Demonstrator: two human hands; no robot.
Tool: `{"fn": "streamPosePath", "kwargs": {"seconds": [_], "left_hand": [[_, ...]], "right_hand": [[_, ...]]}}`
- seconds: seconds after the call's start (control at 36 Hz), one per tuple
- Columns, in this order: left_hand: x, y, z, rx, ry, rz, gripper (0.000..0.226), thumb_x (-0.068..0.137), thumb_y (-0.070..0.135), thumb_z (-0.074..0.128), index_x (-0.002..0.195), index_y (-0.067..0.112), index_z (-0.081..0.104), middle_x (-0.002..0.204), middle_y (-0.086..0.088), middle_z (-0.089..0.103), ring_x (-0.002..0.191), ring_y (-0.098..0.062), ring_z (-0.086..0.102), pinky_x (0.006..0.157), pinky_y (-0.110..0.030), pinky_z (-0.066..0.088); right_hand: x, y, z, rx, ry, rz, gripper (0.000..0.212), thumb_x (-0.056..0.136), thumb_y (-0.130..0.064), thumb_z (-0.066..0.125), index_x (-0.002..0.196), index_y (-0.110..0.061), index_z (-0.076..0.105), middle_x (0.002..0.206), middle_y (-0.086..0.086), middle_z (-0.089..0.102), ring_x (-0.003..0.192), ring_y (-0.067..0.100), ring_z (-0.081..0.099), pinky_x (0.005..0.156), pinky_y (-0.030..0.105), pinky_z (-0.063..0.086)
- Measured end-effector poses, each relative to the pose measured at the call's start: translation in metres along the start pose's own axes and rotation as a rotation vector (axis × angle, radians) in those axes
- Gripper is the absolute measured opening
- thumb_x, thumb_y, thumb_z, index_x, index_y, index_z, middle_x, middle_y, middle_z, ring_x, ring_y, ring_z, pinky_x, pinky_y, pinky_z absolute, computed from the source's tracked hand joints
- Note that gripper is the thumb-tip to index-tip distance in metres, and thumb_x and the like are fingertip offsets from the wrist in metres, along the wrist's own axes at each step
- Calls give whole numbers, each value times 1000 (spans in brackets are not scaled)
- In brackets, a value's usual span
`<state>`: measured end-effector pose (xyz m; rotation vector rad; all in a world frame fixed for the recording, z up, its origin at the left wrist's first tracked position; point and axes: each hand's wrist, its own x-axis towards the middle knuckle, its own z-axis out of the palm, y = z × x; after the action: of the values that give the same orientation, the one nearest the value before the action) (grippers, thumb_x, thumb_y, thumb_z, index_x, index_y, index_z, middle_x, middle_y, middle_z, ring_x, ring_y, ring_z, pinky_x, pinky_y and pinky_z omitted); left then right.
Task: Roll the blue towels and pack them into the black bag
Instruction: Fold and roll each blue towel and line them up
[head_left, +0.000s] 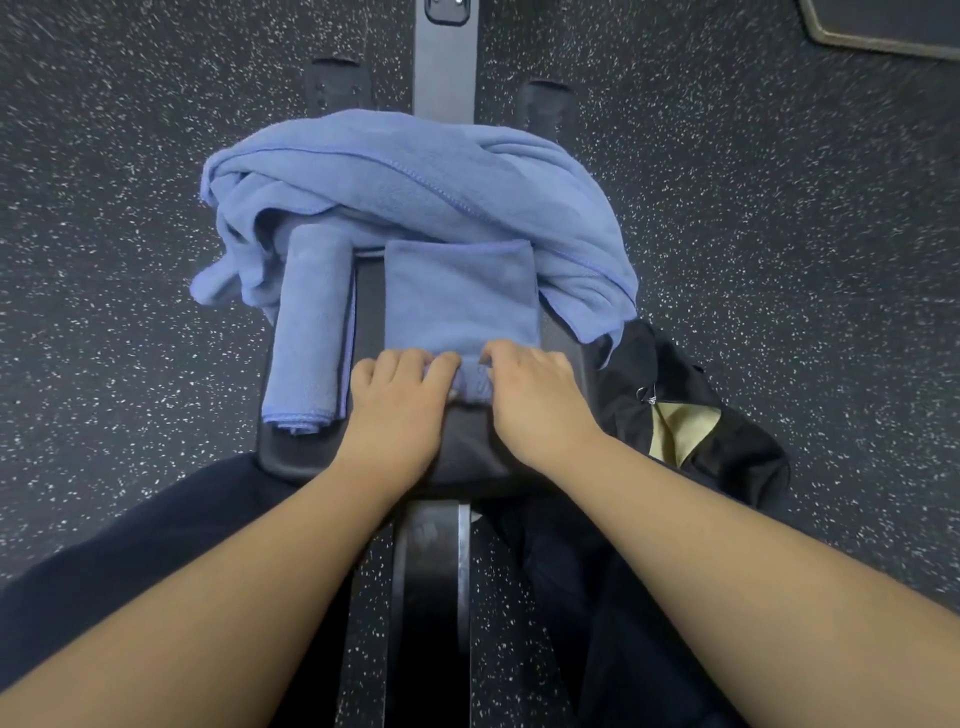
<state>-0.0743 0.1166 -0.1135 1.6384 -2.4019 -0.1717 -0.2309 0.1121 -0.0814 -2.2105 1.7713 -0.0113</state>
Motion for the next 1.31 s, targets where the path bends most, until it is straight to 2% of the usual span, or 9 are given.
{"fn": "streamPosePath", "kwargs": {"seconds": [0.31,0.44,0.58,0.69,0.81,0.89,1.03,1.17,1.31], "left_hand": [[2,9,-1,-37,3,-133,35,87,32,34,90,12,63,82,-8,59,81,-32,55,72,-39,30],[9,8,-4,-151,-63,-230,53,87,41,22,98,13,65,106,-14,53,102,-33,44,79,-40,21],[8,4,-5,-106,35,-188,41,89,37,33,95,15,67,98,-12,56,96,-29,44,78,-43,32],[5,2,-12,-96,33,-146,34,87,37,38,102,19,63,100,-7,60,96,-32,52,81,-40,26],[4,0,-12,-79,-16,-128,42,77,42,69,109,17,59,108,-10,60,102,-34,54,84,-44,35],[4,3,-11,-86,-61,-134,56,68,39,81,112,13,60,110,-13,60,103,-37,56,80,-47,43],[2,3,-9,-112,-4,-110,48,72,37,79,110,12,61,110,-12,61,105,-35,54,81,-46,41],[-1,1,-7,-128,80,-41,44,81,43,49,108,10,61,113,-12,58,112,-26,40,88,-42,29],[-4,5,-10,-86,173,47,30,81,32,50,99,11,62,103,-11,59,103,-26,43,87,-41,29]], "right_hand": [[-10,-9,2,-16,297,-95,23,70,-11,35,73,-11,57,75,6,54,68,28,53,61,32,25],[-13,-12,6,11,265,-64,28,65,-14,37,81,-10,59,83,7,56,75,29,53,66,32,31],[-9,-8,10,-13,277,-68,27,76,-9,38,89,-8,62,87,7,59,78,28,58,75,31,36],[-3,-6,6,21,251,-82,30,76,-9,36,89,-5,62,84,10,60,77,31,59,82,31,36],[4,-1,1,-7,231,-111,26,74,-9,41,88,-3,62,78,10,61,73,31,59,85,31,33],[5,4,1,-12,116,-104,26,73,-1,64,98,-3,61,87,12,64,83,33,60,82,30,28],[3,5,-2,-36,12,-132,28,96,-19,48,122,-11,52,116,5,60,109,26,51,90,31,27],[4,6,-3,-28,8,-121,27,100,-28,39,121,-16,52,116,1,60,108,23,50,87,34,29],[7,7,-4,13,-13,-96,28,102,-30,35,120,-18,54,115,0,62,108,24,52,76,35,21]]}}
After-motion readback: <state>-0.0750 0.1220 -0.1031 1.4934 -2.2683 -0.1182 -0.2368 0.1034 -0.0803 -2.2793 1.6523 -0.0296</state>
